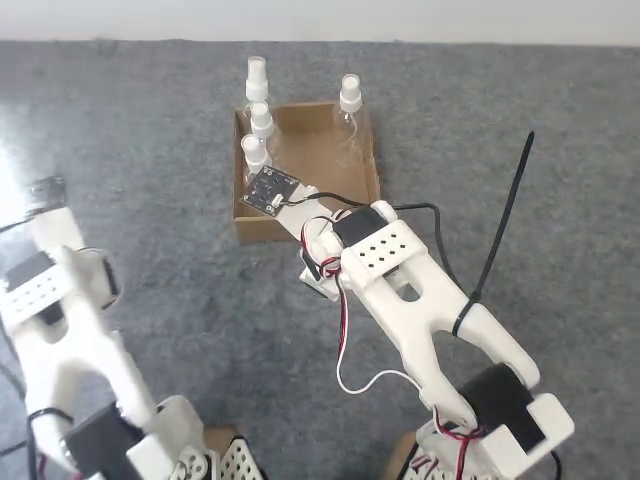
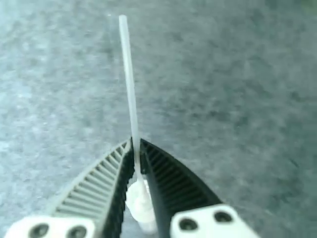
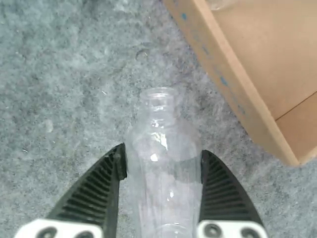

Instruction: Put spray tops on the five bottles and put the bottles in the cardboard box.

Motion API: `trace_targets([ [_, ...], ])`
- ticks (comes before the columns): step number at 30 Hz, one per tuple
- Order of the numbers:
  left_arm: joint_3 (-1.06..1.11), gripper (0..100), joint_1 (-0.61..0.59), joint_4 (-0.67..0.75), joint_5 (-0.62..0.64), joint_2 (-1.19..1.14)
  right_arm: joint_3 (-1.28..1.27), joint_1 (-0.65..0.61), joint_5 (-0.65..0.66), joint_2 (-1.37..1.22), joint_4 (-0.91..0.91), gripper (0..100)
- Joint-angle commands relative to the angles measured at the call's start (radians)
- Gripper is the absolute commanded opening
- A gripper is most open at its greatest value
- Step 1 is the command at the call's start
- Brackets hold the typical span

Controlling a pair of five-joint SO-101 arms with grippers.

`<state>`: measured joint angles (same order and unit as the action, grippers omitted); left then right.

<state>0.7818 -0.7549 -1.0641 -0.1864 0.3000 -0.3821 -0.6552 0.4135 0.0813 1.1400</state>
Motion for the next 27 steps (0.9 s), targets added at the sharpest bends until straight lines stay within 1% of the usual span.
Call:
trace_targets([
  [1, -0.044, 4, -0.104, 0.064, 0.006, 0.002, 0.005, 0.016, -0.003, 0.054, -0.019, 8.7],
  [5, -0.044, 13, -0.203, 0.092, 0.008, 0.002, 0.005, 0.016, -0.003, 0.054, -0.019, 8.7],
  [8, -0.05, 18, -0.269, 0.092, 0.008, 0.003, 0.005, 0.016, -0.003, 0.054, -0.019, 8.7],
  [14, -0.05, 20, -0.351, 0.132, -0.012, 0.003, 0.003, 0.015, -0.003, 0.054, -0.019, 8.7],
  [16, -0.05, 20, -0.361, 0.143, -0.077, 0.005, 0.003, 0.015, -0.003, 0.054, -0.019, 8.7],
  [27, -0.036, 20, -0.361, 0.135, -0.535, 0.003, 0.003, 0.015, -0.003, 0.054, -0.019, 8.7],
])
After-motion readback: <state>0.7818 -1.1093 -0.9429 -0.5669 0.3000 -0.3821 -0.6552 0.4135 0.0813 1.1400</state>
